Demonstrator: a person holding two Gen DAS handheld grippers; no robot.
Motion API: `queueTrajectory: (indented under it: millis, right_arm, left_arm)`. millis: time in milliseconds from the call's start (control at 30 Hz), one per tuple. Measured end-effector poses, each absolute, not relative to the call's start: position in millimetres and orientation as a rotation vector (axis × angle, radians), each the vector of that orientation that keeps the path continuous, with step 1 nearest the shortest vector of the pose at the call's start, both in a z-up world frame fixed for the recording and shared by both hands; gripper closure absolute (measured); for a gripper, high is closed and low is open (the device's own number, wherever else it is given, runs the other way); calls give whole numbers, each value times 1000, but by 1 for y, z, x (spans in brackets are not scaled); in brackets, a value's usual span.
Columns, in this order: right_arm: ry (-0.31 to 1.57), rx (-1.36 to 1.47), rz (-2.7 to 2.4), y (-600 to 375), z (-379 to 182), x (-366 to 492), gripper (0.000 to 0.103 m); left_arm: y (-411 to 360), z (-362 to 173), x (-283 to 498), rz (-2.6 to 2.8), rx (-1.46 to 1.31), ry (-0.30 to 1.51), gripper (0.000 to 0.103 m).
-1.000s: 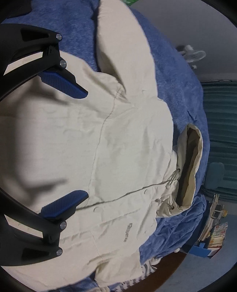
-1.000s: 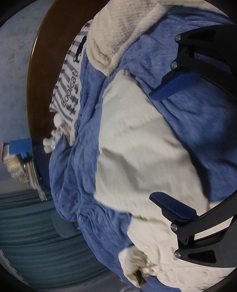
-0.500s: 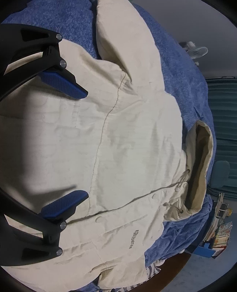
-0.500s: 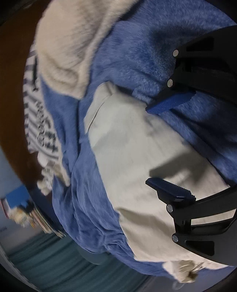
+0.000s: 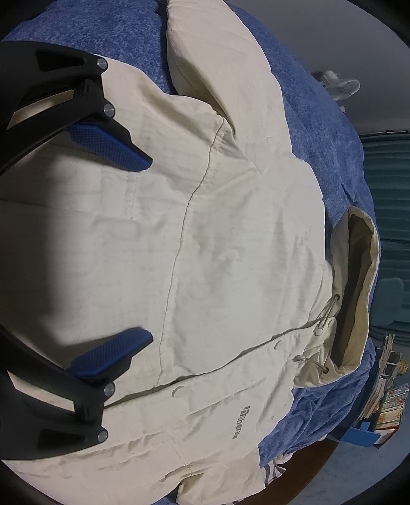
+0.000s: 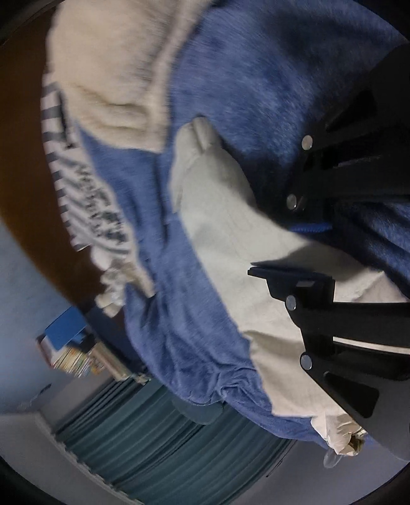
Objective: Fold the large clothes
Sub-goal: 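Grasp the cream jacket's sleeve cuff with the right gripper, then lift the sleeve with the right gripper and fold it across the jacket body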
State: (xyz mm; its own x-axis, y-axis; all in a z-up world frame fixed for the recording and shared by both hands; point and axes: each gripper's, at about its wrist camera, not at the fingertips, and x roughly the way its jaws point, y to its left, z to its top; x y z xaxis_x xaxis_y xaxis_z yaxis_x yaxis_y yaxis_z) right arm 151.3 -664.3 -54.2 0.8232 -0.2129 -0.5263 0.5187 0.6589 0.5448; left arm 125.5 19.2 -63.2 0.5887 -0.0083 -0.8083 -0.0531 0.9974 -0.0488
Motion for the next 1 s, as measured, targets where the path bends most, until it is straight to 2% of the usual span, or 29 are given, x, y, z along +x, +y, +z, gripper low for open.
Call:
queueTrajectory:
  millis: [33, 233, 500, 833, 1000]
  right_arm:
    - [406, 719, -421, -660, -43, 148, 90]
    - [257, 608, -321, -620, 32, 129, 96]
    - [227, 467, -69, -492, 105, 112, 97]
    - [451, 448, 302, -343, 71, 106, 97]
    - [628, 503, 430, -295, 28, 125, 97]
  left_arm:
    - [20, -63, 125, 25, -71, 940, 7]
    - [20, -63, 123, 19, -71, 932, 7]
    - [23, -60, 120, 41, -74, 927, 7]
    - [26, -48, 119, 35, -89, 895, 7]
    - [25, -48, 118, 32, -93, 900, 7]
